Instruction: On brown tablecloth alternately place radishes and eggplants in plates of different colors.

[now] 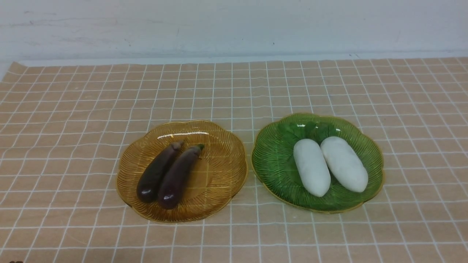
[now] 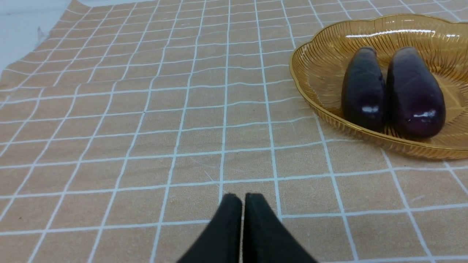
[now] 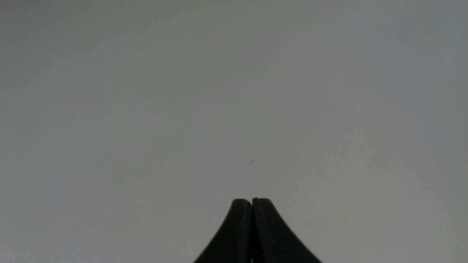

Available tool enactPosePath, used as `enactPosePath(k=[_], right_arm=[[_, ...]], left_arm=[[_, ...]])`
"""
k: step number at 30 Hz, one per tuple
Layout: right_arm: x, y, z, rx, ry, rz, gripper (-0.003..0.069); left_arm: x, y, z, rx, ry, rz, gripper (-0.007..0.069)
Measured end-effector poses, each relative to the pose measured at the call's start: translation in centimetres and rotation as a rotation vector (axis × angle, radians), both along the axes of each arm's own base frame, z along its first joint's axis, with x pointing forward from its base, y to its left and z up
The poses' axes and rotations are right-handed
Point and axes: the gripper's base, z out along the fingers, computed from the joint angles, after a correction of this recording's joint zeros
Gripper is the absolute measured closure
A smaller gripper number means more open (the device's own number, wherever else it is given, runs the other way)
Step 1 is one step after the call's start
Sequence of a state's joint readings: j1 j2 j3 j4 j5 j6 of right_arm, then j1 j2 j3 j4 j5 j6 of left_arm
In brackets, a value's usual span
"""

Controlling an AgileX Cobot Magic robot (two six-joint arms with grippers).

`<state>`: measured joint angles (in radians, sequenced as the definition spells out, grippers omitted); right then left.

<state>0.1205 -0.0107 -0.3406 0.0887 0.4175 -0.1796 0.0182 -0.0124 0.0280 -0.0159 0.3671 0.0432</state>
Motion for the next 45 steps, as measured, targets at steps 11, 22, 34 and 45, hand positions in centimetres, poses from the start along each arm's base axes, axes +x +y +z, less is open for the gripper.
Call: enactPosePath(k=[11,22,34,45], right_arm=[[2.8,-0.3,-8.4,-0.053,0.181,-0.107,0.0674],[3.0,-0.3,-11.7,0.073,0.348,-0.111,0.0674],[2.9,-0.3,-11.7,0.072,0.35,-0.112,0.0674],[2.9,-0.3,-11.7,0.072,0.35,-0.112,0.0674]], left_arm=[[0.0,0.0,0.0,0.0,0.003,0.001,0.0628],[0.0,0.0,-0.1,-0.001,0.01,0.001,0.0628],[0.0,0.0,-0.1,-0.001,0.01,0.001,0.0628],[0.0,0.0,-0.1,-0.001,0.01,0.001,0.0628]])
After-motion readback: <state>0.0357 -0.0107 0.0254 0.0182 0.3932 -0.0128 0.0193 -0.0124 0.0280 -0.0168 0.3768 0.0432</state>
